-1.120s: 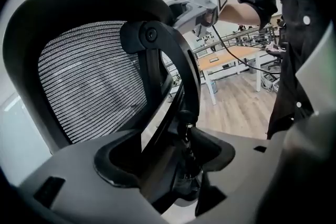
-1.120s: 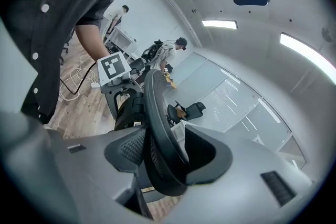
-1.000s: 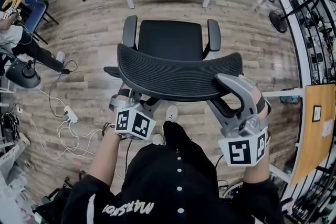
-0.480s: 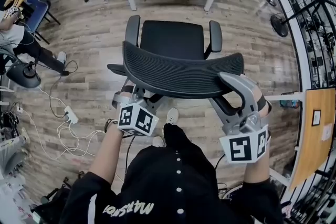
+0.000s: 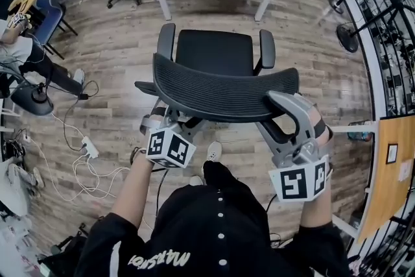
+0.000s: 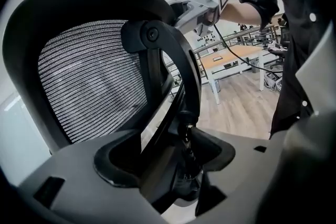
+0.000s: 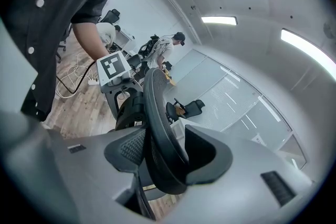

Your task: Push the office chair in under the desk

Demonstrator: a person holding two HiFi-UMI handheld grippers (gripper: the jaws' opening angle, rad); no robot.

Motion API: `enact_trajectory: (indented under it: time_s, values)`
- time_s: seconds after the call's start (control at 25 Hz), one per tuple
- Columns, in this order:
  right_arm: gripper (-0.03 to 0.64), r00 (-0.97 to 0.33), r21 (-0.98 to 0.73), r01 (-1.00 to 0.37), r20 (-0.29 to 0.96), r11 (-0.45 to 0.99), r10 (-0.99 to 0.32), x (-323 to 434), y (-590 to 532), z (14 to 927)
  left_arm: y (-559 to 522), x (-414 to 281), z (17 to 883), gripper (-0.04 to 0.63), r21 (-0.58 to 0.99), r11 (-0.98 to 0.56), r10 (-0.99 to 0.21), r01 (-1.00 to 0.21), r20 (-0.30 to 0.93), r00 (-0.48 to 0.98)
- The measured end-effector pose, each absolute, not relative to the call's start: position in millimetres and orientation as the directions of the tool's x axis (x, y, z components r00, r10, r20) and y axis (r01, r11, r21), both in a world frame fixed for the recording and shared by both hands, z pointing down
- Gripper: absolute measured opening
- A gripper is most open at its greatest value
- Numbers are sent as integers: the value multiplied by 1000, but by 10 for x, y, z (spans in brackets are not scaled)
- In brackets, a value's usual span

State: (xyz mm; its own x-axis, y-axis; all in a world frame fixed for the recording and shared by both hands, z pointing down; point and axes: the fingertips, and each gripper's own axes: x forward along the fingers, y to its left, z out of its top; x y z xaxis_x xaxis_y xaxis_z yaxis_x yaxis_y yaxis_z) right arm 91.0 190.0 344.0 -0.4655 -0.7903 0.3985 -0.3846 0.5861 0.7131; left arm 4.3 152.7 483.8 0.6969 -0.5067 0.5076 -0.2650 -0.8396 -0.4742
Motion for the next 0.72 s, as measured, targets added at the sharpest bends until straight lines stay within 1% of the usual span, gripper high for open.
enact_trajectory:
  time_s: [0.72]
  values:
    - [222, -474, 716, -383, 390, 583, -790, 988, 1403, 3473, 1035, 119, 4883, 313, -476, -833, -522, -283, 502, 689]
